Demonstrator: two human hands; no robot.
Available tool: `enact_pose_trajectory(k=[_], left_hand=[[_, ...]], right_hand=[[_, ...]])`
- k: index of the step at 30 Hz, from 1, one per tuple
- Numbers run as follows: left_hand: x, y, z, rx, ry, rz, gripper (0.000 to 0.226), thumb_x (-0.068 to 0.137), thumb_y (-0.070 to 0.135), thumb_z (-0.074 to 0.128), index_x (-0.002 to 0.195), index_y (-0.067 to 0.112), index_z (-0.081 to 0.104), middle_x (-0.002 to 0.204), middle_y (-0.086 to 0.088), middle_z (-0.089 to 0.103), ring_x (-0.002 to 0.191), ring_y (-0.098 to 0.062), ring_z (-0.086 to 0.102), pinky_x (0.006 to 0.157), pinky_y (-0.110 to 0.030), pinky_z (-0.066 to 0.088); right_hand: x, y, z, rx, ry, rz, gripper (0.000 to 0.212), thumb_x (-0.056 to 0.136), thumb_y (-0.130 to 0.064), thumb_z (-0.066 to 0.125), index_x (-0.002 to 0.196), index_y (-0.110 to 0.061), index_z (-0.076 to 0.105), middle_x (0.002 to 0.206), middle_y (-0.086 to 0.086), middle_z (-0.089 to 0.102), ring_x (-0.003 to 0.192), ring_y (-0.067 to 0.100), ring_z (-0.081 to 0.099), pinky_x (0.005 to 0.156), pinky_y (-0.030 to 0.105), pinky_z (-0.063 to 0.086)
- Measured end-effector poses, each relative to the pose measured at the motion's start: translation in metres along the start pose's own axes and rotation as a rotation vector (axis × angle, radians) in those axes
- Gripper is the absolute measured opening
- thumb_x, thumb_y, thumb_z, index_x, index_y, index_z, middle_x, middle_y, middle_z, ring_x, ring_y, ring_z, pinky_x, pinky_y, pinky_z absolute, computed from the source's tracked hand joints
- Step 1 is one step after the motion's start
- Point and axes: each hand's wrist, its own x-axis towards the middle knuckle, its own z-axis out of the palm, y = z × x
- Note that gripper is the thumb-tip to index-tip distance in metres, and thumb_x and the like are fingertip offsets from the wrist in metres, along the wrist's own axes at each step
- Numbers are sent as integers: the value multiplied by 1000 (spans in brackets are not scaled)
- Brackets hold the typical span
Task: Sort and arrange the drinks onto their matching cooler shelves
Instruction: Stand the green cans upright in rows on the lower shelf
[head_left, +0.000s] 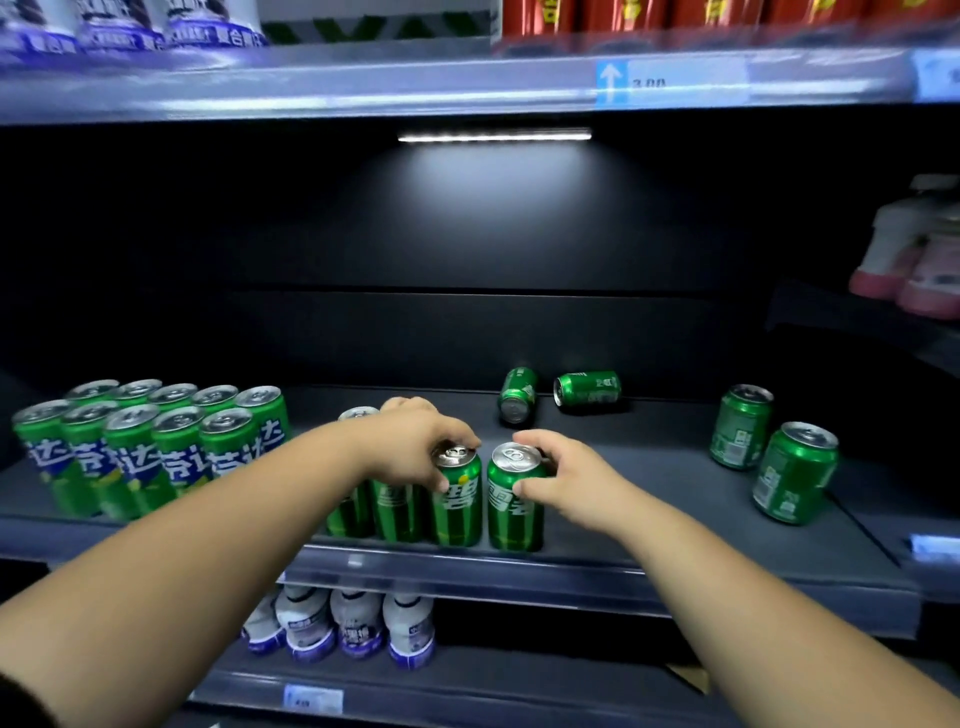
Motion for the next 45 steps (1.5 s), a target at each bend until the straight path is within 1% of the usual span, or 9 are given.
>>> enact_pose_trajectory(k=[5,13,19,23,26,31,35,41,45], left_hand=[[4,-1,6,-22,59,58,71,68,63,77,132,42,52,121,7,60,125,-18,43,108,-38,25],[9,-17,10,-122,82,133,68,68,61,77,129,40,56,110,11,61,118,-16,47,107,-35,27],[13,-34,29,-256,110,164,85,50,81,60,128,48,55,120,13,63,118,-13,51,107,-37,38],[10,-34,30,-295,119,162,80,56,73,68,130,47,53,123,10,61,122,-14,48,105,-37,40],[8,-34,32,-292,144,162,76,65,63,75,134,42,51,127,8,60,123,-15,47,105,-35,39],[8,-34,33,-278,150,153,84,63,68,71,138,43,44,129,3,58,124,-19,48,102,-36,40],[9,-32,33,-248,153,147,81,59,72,67,131,39,52,120,6,63,118,-18,53,97,-35,44],[7,-26,30,-130,151,173,74,69,71,60,132,32,53,110,4,64,110,-21,54,96,-38,42],[6,-25,25,-143,80,177,92,66,77,52,143,26,46,130,3,60,124,-22,51,106,-40,37]], right_hand=[[-9,-7,7,-33,18,17,72,77,-20,81,142,-31,52,128,-8,61,111,6,60,85,10,43],[-10,-17,23,-73,87,65,72,76,-21,74,141,-36,49,126,-4,60,74,-2,54,64,13,43],[-11,-18,30,-72,140,87,69,70,-23,73,134,-38,52,122,-7,62,80,-1,55,73,20,44],[-10,-18,31,-48,171,146,74,62,-30,75,129,-36,46,125,-8,60,102,13,63,85,30,53],[-12,-12,35,59,205,174,80,54,-38,77,126,-40,42,122,-7,66,98,18,69,89,38,58],[-19,-7,44,179,247,111,68,58,-38,78,115,-55,45,111,-11,74,99,23,71,95,45,56],[-20,-5,46,197,254,89,56,64,-32,78,114,-45,55,113,-18,72,106,9,67,100,42,53],[-20,-6,46,287,253,102,40,83,-11,77,112,-32,60,112,-13,73,109,12,67,101,43,53],[-19,-10,38,325,215,101,36,74,-44,75,107,-37,64,111,-11,73,109,15,68,100,42,52]])
